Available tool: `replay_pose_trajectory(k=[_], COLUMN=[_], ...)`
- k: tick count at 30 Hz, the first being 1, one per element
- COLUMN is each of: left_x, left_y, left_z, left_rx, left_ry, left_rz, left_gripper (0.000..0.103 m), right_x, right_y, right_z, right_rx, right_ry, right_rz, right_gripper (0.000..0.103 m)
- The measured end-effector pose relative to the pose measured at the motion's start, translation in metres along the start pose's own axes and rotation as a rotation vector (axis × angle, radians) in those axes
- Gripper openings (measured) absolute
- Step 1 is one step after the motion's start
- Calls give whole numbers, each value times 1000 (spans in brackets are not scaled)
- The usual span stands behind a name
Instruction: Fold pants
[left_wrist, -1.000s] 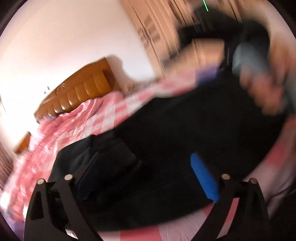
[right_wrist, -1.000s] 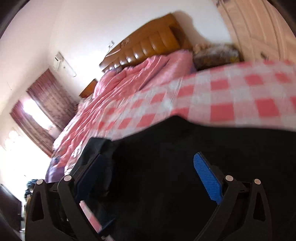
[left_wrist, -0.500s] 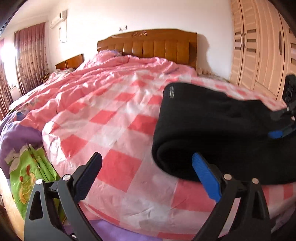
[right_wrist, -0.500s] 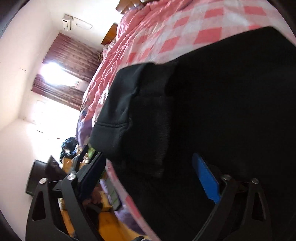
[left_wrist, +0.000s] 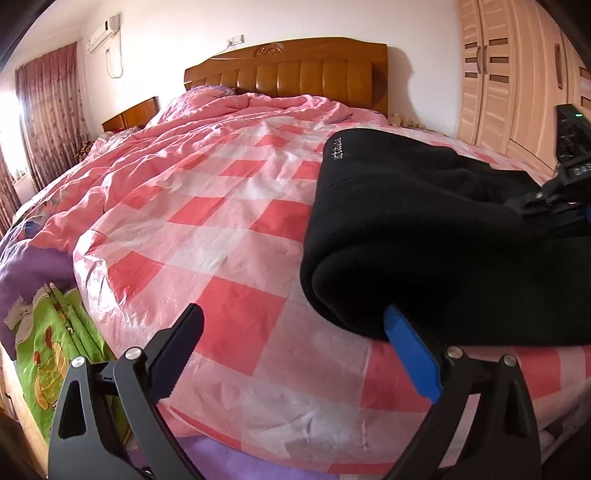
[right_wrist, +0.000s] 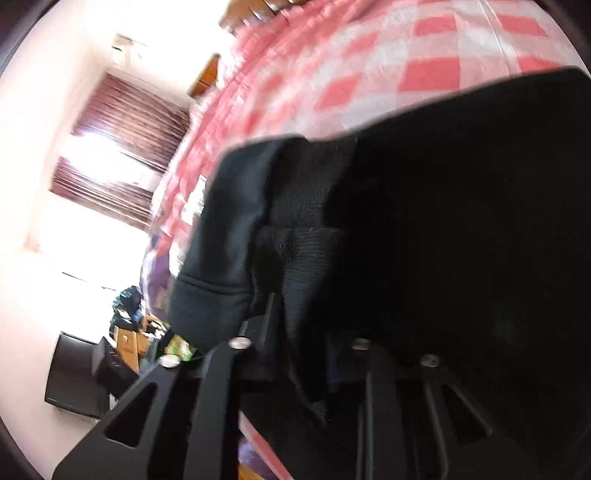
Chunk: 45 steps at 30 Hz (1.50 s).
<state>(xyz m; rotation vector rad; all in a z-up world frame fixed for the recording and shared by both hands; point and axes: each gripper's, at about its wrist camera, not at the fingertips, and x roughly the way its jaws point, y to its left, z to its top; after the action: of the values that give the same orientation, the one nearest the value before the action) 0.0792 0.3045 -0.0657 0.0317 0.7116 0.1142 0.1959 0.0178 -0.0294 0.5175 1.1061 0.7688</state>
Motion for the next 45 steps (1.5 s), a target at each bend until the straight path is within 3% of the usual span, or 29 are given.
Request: replay_pose_trajectory(k=[6,10,13,16,19,23,28,30,32,38,43,45], left_x=[17,18,14,11,6,-1,-20,-18,-4,2,-7,0], left_y=[10,0,-4,-16,-37,-57,-74,-87,-96,-67,-91,-87], left_z=[16,28,28,24,24,29,32,28,23,30,23,24], left_rx=[-49,-8,-9,37,113,214,279,321,360,184,304,290], left_ry=[46,47,35,19,7,-23,-62,-56,-28,22,-16,2], left_rz=[12,56,55,92,133,226,235,215,241,143,227,221], left_gripper=[99,99,100,100,100,100,100,101,101,102,102,102], right_x=[-32,-73,-100,-87,-81,-94,-129,-122,-112,-123,-118,-117], right_y=[48,76,43,-10,-52,-36,-43,-68,-86,-73,-85,-91], right_z=[3,-11,-26,-47,-71,-73,-88,-89,-87,-85,-86,-87], right_rx=[-164,-276,-276,-175,-47,-94,-77,-6,50,-15,9,30], right_ry=[-129,-235,-241,-179,-189,-250,-339,-304,-283,-306,-312,-311], right_rz=[-32,-50,-106,-168,-120,-140,-150,-180,-152,-157,-172,-161], right_gripper=[17,17,17,17,17,17,17,17,17,17,17,17])
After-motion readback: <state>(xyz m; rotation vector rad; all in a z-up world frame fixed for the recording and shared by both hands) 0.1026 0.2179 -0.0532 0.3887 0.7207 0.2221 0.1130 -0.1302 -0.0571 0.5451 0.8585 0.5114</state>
